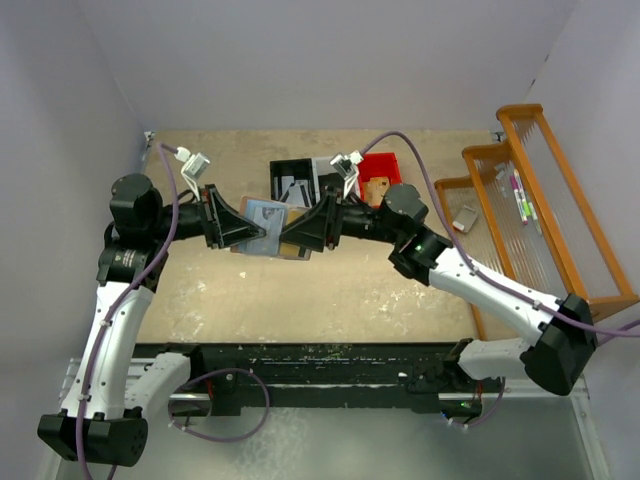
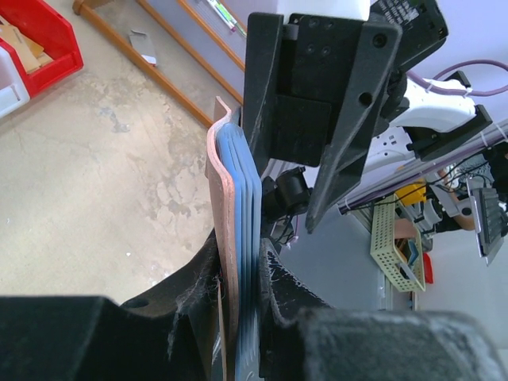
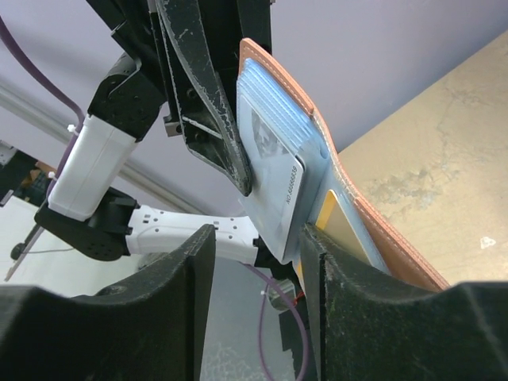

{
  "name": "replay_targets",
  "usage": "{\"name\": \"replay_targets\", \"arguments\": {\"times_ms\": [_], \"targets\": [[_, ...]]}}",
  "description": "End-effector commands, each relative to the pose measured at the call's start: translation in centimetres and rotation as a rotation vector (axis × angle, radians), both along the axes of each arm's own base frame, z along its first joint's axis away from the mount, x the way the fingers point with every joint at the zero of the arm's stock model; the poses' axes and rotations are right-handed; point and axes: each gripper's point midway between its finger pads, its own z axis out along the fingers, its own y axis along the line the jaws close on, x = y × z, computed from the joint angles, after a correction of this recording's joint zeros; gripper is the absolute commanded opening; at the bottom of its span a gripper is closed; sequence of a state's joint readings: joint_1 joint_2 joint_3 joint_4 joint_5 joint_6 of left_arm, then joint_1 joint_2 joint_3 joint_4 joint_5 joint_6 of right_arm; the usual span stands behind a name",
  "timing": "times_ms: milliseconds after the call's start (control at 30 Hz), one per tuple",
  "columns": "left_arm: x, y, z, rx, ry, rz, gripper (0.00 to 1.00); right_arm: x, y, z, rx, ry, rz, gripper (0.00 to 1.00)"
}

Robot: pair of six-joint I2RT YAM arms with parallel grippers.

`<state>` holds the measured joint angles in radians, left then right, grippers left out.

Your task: Take the credit cards out of the card holder

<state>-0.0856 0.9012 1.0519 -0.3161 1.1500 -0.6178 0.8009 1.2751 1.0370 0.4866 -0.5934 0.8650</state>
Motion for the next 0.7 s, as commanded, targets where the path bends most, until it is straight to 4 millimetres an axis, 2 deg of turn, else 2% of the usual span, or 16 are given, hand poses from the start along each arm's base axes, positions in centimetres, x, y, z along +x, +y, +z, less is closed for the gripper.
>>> {"name": "replay_targets", "arguments": {"times_ms": [0, 300, 433, 667], "targets": [[-1.3, -0.3, 2.1, -0.04, -0.056, -0.072, 0.05, -0.1, 0.8, 0.9, 0.041, -0.022, 0.011, 0.47], [-2.0, -0.4, 2.0, -0.056, -0.043, -0.103, 0.08, -1.2, 1.5, 1.8, 0.105, -0.018, 0.084, 0.3], [-2.1, -0.4, 1.8, -0.057, -0.039, -0.104, 0.13, -1.4, 1.7, 2.2, 0.144, -0.011, 0.111, 0.22], [-2.0, -0.3, 0.2, -0.036, -0.019, -0.089, 0.23, -1.2, 2.1, 2.0, 0.155, 0.0, 0.116, 0.0]]}}
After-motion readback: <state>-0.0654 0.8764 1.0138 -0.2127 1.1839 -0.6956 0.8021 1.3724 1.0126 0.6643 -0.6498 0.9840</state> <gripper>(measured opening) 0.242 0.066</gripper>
